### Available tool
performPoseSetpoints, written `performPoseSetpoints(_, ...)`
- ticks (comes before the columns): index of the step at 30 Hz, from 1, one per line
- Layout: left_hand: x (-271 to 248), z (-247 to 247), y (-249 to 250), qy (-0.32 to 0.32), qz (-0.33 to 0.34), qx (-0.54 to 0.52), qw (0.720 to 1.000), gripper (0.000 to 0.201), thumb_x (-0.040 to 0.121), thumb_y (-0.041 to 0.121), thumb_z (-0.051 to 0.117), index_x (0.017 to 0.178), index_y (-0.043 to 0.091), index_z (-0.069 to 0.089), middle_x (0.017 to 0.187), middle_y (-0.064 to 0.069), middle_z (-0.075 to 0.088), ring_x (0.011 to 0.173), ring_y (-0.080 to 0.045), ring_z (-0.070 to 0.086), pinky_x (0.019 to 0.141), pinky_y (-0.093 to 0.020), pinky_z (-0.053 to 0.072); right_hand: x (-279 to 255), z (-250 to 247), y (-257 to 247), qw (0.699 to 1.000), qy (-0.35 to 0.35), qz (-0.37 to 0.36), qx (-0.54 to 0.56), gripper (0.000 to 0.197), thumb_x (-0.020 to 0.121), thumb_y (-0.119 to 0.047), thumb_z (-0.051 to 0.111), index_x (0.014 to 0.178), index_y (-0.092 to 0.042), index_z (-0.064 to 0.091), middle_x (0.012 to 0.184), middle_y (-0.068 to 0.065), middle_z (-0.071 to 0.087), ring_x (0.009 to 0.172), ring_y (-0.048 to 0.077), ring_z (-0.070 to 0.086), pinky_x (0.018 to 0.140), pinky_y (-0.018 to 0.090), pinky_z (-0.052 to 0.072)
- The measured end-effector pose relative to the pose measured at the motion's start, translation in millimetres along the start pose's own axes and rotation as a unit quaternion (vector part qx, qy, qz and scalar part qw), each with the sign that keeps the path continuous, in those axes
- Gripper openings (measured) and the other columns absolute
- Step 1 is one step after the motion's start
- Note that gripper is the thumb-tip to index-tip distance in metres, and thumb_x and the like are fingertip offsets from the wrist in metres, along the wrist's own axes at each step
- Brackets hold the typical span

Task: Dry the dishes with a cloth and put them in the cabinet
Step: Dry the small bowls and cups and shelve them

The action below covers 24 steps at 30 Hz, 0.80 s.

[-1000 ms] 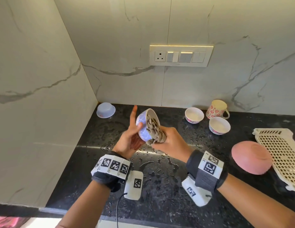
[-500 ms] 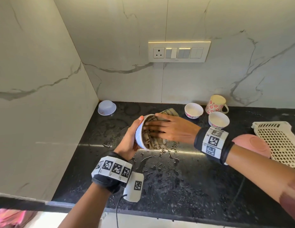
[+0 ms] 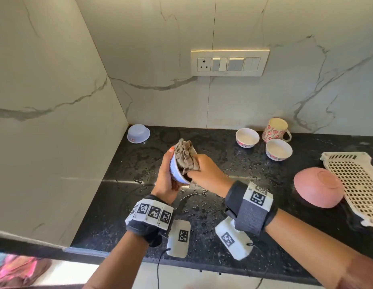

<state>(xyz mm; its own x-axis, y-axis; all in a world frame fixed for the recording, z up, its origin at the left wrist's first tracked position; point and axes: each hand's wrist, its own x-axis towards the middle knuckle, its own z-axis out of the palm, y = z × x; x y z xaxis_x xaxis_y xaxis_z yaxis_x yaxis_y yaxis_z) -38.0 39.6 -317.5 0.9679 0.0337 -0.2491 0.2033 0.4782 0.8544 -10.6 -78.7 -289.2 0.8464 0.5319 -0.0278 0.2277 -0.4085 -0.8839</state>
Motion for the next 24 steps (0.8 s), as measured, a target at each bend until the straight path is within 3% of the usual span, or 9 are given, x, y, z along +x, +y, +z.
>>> performPoseSetpoints(2, 1, -5, 3, -0.001, -0.002, 0.005, 1.0, 0.055, 0.079, 0.057, 0.04, 0.109, 0.018, 0.065, 0.1, -0.009, 0.07, 0.09, -0.02, 0.066, 0.072, -0.033, 0.055, 1, -3, -4, 0.999, -0.042, 0.009, -0.01, 0.035, 0.08, 0.007, 0.052, 0.066, -0.026, 0.05, 0.066, -0.006, 0.053, 0.061, 0.007, 0.05, 0.055, 0.01, 0.037)
performPoseSetpoints(5, -3, -11, 7, -0.003, -0.018, 0.022, 1.0, 0.054, 0.079, 0.06, 0.044, 0.1, 0.017, 0.067, 0.095, -0.009, 0.071, 0.082, -0.02, 0.067, 0.067, -0.032, 0.055, 6, -8, -3, 0.993, -0.101, 0.055, 0.003, 0.013, 0.071, 0.0, 0.061, 0.083, -0.005, 0.059, 0.084, 0.009, 0.062, 0.077, 0.018, 0.058, 0.067, 0.019, 0.048)
performPoseSetpoints(7, -5, -10, 7, -0.011, -0.022, 0.029, 0.999, 0.055, 0.08, 0.061, 0.04, 0.104, 0.019, 0.067, 0.1, -0.009, 0.071, 0.087, -0.021, 0.068, 0.069, -0.033, 0.055, 9, -14, 3, 0.984, -0.101, 0.095, 0.115, 0.027, 0.064, -0.001, 0.065, 0.09, 0.007, 0.062, 0.086, 0.014, 0.065, 0.077, 0.021, 0.062, 0.068, 0.023, 0.052)
performPoseSetpoints(9, -4, -7, 5, -0.002, -0.02, 0.017, 1.0, 0.052, 0.085, 0.056, 0.036, 0.105, 0.019, 0.066, 0.101, -0.008, 0.072, 0.089, -0.021, 0.069, 0.067, -0.032, 0.056, 7, -15, 8, 0.967, -0.113, 0.097, 0.209, 0.027, 0.067, 0.003, 0.07, 0.094, 0.0, 0.066, 0.089, 0.01, 0.069, 0.081, 0.02, 0.065, 0.076, 0.026, 0.054)
performPoseSetpoints(12, -3, -4, -1, 0.024, -0.041, 0.013, 0.999, 0.051, 0.091, 0.053, 0.036, 0.117, 0.016, 0.061, 0.109, -0.01, 0.069, 0.094, -0.023, 0.068, 0.063, -0.031, 0.056, 5, -4, 9, 0.992, -0.066, 0.053, 0.096, 0.034, 0.062, 0.003, 0.081, 0.092, -0.005, 0.067, 0.085, 0.004, 0.07, 0.078, 0.015, 0.066, 0.077, 0.025, 0.054)
performPoseSetpoints(16, -7, -19, -6, 0.005, -0.028, 0.074, 0.997, 0.049, 0.084, 0.049, 0.054, 0.127, 0.026, 0.051, 0.119, -0.005, 0.064, 0.1, -0.02, 0.065, 0.078, -0.039, 0.053, 13, -28, 13, 0.984, -0.095, 0.076, 0.13, 0.027, 0.06, 0.013, 0.077, 0.079, -0.003, 0.067, 0.072, 0.001, 0.069, 0.071, 0.016, 0.064, 0.068, 0.025, 0.055)
performPoseSetpoints(19, -4, -30, 3, -0.037, -0.021, 0.15, 0.988, 0.034, 0.083, 0.033, 0.063, 0.111, 0.014, 0.059, 0.106, -0.008, 0.066, 0.095, -0.022, 0.062, 0.08, -0.033, 0.049, 18, -55, 19, 0.969, -0.114, 0.104, 0.194, 0.029, 0.061, 0.019, 0.072, 0.081, -0.003, 0.067, 0.072, 0.0, 0.071, 0.072, 0.014, 0.067, 0.067, 0.024, 0.056)
performPoseSetpoints(21, -3, -31, 7, -0.031, -0.032, 0.164, 0.986, 0.014, 0.084, 0.021, 0.062, 0.088, 0.008, 0.062, 0.085, -0.007, 0.065, 0.079, -0.022, 0.06, 0.07, -0.029, 0.052, 21, -61, 19, 0.968, -0.074, 0.12, 0.206, 0.03, 0.064, 0.02, 0.069, 0.082, -0.004, 0.067, 0.072, 0.0, 0.073, 0.071, 0.013, 0.069, 0.067, 0.024, 0.056)
performPoseSetpoints(24, -6, -28, 5, -0.033, -0.028, 0.181, 0.983, 0.016, 0.082, 0.022, 0.061, 0.077, 0.007, 0.062, 0.074, -0.006, 0.063, 0.073, -0.023, 0.058, 0.076, -0.039, 0.053, 28, -65, 27, 0.968, 0.08, 0.116, 0.208, 0.03, 0.066, 0.013, 0.073, 0.089, -0.005, 0.066, 0.088, 0.006, 0.072, 0.084, 0.017, 0.068, 0.08, 0.029, 0.054)
